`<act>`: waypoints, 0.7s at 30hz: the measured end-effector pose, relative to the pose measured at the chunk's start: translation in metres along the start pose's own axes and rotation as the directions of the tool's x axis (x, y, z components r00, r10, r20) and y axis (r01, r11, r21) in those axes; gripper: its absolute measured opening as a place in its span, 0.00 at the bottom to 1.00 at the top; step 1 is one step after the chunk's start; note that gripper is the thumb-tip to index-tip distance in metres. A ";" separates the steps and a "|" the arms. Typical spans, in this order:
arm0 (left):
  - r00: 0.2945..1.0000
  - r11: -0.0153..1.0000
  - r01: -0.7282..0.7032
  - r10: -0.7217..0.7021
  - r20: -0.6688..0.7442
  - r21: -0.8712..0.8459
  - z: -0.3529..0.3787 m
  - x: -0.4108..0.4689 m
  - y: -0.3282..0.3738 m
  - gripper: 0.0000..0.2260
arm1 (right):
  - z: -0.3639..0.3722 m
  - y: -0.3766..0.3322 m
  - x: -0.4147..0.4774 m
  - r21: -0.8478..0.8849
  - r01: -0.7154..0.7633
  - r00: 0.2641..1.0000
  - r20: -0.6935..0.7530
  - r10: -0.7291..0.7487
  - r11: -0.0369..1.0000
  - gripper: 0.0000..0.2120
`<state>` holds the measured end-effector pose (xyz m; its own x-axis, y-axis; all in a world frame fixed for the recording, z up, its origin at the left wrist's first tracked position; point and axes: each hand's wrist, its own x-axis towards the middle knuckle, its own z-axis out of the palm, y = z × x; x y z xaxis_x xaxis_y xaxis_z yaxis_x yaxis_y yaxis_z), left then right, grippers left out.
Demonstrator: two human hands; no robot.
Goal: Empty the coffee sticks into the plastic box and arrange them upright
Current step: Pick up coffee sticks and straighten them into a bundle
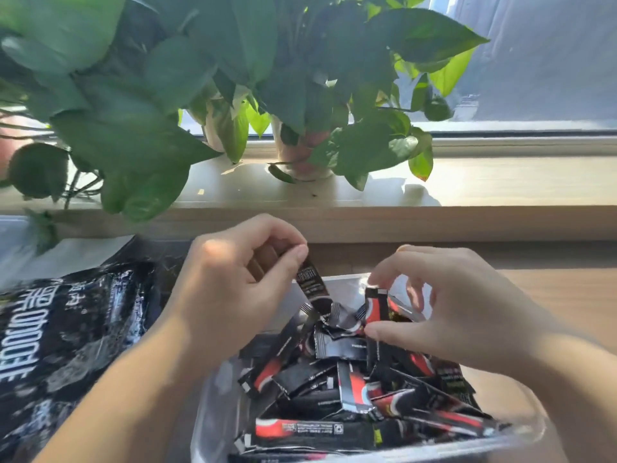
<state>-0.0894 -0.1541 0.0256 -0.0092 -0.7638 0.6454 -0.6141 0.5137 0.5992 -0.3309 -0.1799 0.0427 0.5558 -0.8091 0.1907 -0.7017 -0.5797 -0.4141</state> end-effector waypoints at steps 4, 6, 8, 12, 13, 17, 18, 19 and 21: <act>0.998 0.994 0.068 -0.069 -0.003 -0.087 0.000 -0.002 -0.003 0.06 | 0.002 -0.010 -0.001 -0.080 -0.024 0.996 0.083 0.031 0.996 0.28; 0.997 0.991 0.073 -0.071 0.021 -0.110 0.001 -0.003 -0.004 0.09 | 0.003 -0.012 -0.002 -0.094 -0.052 0.994 0.095 0.061 0.994 0.31; 0.997 0.990 0.077 -0.074 0.031 -0.122 0.003 -0.005 -0.004 0.11 | 0.005 -0.013 -0.003 -0.107 -0.079 0.989 0.116 0.091 0.991 0.34; 0.997 0.992 0.059 -0.053 0.053 -0.109 0.002 -0.008 -0.007 0.11 | 0.008 -0.011 -0.004 -0.126 -0.079 0.991 0.102 0.092 0.989 0.35; 0.997 0.993 0.056 -0.050 0.057 -0.104 0.002 -0.009 -0.008 0.11 | 0.009 -0.010 -0.004 -0.104 -0.081 0.991 0.097 0.091 0.991 0.35; 0.993 0.990 0.103 -0.098 0.061 -0.094 0.004 -0.009 -0.009 0.11 | 0.007 -0.009 -0.006 -0.018 -0.088 0.992 0.088 0.089 0.996 0.33; 0.992 0.989 0.110 -0.104 0.065 -0.095 0.004 -0.009 -0.009 0.10 | 0.006 -0.011 -0.007 0.020 -0.094 0.992 0.084 0.092 0.995 0.32; 0.991 0.987 0.120 -0.113 0.067 -0.105 0.004 -0.009 -0.009 0.09 | 0.004 -0.013 -0.007 0.072 -0.099 0.992 0.080 0.093 0.993 0.29; 0.988 0.978 0.146 -0.138 0.066 -0.149 0.004 -0.009 -0.009 0.08 | -0.001 -0.016 -0.009 0.196 -0.084 0.995 0.063 0.073 0.977 0.23</act>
<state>-0.0868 -0.1530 0.0127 0.0237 -0.8514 0.5240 -0.4839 0.4489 0.7512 -0.3252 -0.1631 0.0486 0.5302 -0.8415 0.1038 -0.6448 -0.4797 -0.5951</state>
